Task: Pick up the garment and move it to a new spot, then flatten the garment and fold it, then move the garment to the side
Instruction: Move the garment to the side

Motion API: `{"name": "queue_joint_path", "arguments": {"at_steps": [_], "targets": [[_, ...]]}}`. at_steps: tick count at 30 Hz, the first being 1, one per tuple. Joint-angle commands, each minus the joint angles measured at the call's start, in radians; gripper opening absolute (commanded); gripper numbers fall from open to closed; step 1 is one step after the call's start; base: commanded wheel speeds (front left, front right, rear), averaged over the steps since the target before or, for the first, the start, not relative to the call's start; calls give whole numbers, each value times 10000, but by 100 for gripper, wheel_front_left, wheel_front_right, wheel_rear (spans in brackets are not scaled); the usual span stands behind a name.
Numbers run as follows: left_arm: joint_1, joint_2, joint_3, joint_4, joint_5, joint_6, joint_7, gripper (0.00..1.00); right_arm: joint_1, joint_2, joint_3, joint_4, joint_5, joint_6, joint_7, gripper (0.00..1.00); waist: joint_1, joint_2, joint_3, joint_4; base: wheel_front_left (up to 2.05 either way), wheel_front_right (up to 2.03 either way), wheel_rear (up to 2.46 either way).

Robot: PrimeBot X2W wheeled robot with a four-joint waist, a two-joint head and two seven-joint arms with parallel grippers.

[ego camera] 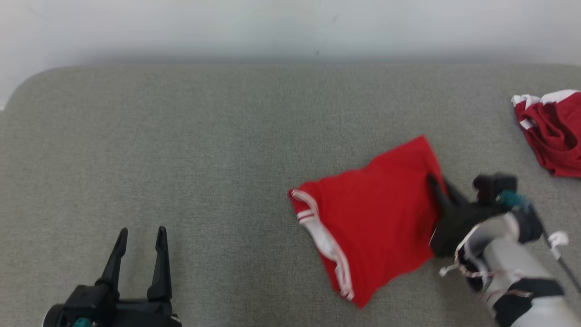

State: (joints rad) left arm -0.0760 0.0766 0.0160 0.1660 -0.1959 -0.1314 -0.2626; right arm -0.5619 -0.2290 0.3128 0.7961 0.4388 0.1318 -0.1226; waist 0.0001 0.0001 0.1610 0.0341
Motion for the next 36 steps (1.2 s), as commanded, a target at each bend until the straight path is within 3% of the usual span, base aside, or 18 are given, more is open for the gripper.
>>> {"name": "queue_joint_path", "arguments": {"at_steps": [1,9,18,27,36], "targets": [[-202,75,-51,-78,-161,16,-30,100,-432,-310,36,-61,-5,-29,52,0,-1,-1,454,-121,0,0,0],[-916,351,-251,-481,-173,16,-30,100,-2076,-1559,204,-430,-91,-29,260,0,-1,-1,1849,-603,0,0,0],[-1471,867,-366,-1039,-113,16,-28,100,-3580,-3416,-30,-754,-184,-29,628,0,-1,-1,3088,-1455,0,0,0],[-1603,1298,-416,-1443,-30,18,-30,100,-4701,-4378,-380,-873,-500,-29,1293,0,-1,-1,3650,-2029,0,0,0],[-1659,1476,-457,-1896,-20,18,-27,100,-5608,-5068,-417,-157,-1170,-30,1969,0,-1,-1,4172,-1987,0,0,0]]}}
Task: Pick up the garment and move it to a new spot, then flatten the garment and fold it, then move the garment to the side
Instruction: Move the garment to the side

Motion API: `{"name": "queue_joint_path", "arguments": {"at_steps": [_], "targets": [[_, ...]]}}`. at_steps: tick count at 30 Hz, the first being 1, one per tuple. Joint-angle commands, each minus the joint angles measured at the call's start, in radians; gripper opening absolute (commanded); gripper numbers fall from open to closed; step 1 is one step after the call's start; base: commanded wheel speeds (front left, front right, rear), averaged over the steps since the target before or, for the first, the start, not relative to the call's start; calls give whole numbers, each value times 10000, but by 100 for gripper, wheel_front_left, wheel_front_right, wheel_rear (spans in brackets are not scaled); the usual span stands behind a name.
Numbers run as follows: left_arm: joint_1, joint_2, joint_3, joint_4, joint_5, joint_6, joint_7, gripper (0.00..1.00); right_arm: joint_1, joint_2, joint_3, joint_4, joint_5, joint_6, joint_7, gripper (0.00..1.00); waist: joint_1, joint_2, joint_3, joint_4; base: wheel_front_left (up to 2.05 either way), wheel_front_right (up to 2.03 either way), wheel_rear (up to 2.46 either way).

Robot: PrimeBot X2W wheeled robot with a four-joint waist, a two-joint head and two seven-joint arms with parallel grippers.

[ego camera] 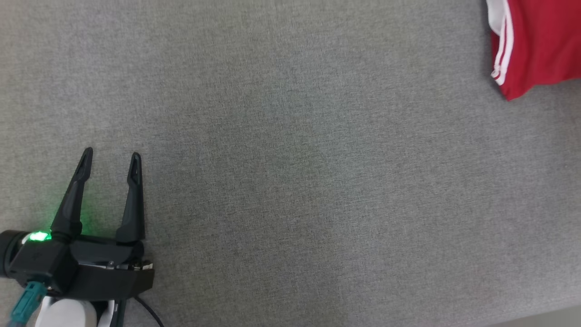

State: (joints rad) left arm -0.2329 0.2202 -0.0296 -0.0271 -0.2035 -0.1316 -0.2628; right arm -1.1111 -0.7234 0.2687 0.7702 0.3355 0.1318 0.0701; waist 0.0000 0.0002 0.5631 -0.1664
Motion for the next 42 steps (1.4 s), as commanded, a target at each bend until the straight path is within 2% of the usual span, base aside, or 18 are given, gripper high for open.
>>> {"name": "queue_joint_path", "arguments": {"at_steps": [1,7,8,9,10,17,27,35,42], "targets": [[-85,51,9,20,58,20,-25,100,-188,-167,7,218,-206,-30,74,0,0,-2,188,31,0,0,0],[-194,39,56,14,81,21,-17,100,-621,-271,-180,1038,-707,-30,91,0,0,-2,380,142,0,0,0],[-207,35,82,21,72,23,-17,100,-653,-252,-175,1153,-784,-30,100,12,0,-2,383,157,0,0,0],[-208,30,109,35,60,23,-17,100,-693,-254,-194,1276,-876,-30,78,47,0,-2,380,169,0,0,0],[-208,16,124,53,51,23,-17,100,-742,-230,-206,1347,-963,-30,9,100,0,-2,365,180,0,0,0],[-24,-172,263,197,0,50,-17,100,-941,111,-525,1464,-1323,-30,-968,100,0,-2,-73,223,0,0,0],[750,-638,768,479,-13,71,-26,100,-78,1501,-1183,543,-1131,-30,-2901,100,0,-2,-1727,412,0,0,0],[1583,-900,1302,683,-20,98,-26,100,2228,2912,-1769,-1278,-998,-30,-3315,100,0,-2,-3165,648,0,0,0],[2236,-1063,1613,803,71,109,-26,100,4798,3785,-1982,-3159,-1111,-30,-3320,100,0,-2,-4076,867,0,0,0]]}}
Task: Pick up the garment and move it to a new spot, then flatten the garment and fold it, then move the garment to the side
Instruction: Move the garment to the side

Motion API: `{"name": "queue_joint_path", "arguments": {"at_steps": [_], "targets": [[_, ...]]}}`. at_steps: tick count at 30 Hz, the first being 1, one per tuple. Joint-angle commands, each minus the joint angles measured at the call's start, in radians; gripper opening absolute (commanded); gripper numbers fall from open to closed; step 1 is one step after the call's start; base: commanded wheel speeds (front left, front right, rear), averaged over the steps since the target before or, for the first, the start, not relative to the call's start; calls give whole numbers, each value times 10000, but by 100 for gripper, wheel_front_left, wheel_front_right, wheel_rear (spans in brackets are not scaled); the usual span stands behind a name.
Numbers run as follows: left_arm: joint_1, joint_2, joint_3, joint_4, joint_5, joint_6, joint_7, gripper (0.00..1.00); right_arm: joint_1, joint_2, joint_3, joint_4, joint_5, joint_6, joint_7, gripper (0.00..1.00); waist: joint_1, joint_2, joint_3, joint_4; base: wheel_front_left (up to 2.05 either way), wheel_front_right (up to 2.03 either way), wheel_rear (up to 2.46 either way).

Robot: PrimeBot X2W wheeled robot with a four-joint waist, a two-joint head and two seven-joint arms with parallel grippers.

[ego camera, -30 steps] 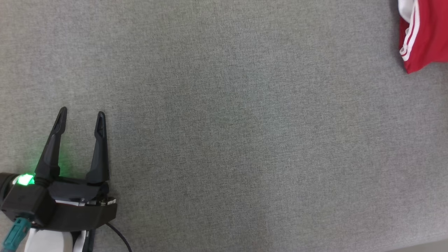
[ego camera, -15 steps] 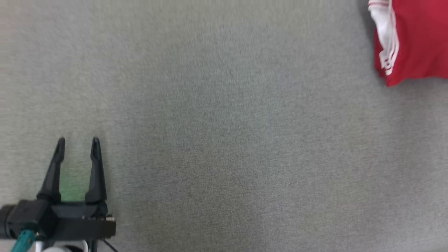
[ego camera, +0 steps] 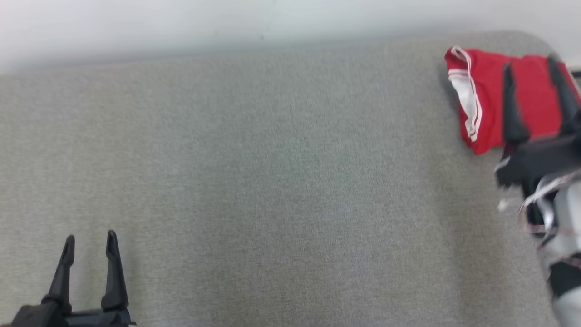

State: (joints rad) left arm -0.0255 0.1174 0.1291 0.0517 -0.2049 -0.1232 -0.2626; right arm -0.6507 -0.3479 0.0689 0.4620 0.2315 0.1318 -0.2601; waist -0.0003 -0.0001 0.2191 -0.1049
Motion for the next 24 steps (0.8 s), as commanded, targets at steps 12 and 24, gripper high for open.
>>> {"name": "queue_joint_path", "arguments": {"at_steps": [12,24], "targets": [[667,-188,-67,152,175,-17,-28,100,4131,1056,-483,-2700,-33,-30,354,100,3,1,-1328,664,0,0,0],[996,-347,-473,582,114,-57,-28,100,6679,1992,-801,-3795,251,-30,504,100,3,1,-2162,870,0,0,0]]}}
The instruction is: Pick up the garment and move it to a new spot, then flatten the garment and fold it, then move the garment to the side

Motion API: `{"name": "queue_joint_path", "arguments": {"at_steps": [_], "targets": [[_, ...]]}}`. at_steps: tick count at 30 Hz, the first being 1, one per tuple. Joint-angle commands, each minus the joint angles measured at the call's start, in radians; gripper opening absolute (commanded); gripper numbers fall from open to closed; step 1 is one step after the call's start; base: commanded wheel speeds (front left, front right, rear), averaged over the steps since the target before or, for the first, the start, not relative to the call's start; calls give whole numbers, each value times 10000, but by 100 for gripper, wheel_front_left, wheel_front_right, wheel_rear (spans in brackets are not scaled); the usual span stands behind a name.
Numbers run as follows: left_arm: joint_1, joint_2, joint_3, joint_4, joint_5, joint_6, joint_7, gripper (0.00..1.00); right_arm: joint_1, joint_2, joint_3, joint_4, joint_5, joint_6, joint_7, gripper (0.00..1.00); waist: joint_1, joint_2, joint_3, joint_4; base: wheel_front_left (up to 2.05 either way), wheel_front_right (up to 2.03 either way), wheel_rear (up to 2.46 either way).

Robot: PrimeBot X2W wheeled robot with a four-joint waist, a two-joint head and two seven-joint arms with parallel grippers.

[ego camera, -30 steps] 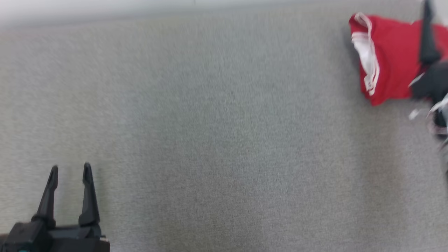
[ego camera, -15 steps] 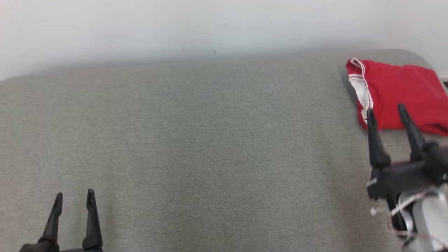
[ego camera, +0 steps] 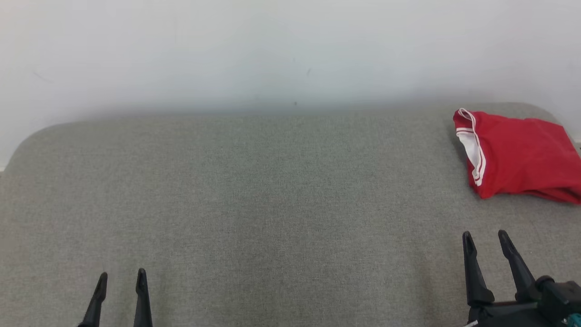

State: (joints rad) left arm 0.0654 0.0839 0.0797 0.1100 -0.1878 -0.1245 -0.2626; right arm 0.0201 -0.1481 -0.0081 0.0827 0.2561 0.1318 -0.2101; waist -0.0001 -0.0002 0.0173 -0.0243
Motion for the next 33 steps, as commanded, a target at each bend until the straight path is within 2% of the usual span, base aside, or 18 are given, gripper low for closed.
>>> {"name": "queue_joint_path", "arguments": {"at_steps": [1,12,28,29,33], "targets": [[139,-8,3,42,-73,-48,-28,100,116,-8,-6,-68,20,-30,18,100,1,2,-181,63,0,0,0],[324,27,-263,599,-173,-49,-28,100,1190,345,-191,-35,-16,-30,-180,100,1,2,-486,394,0,0,0],[-96,184,-118,1022,480,164,-28,100,853,404,56,536,-383,-30,-394,100,1,2,-490,560,0,0,0],[-47,153,-128,1009,395,123,0,0,909,384,56,548,-339,0,-351,0,2,2,-490,561,0,0,0],[56,66,-134,1339,299,101,53,0,1043,430,89,859,-276,0,-347,0,1,2,-489,560,0,0,0]]}}
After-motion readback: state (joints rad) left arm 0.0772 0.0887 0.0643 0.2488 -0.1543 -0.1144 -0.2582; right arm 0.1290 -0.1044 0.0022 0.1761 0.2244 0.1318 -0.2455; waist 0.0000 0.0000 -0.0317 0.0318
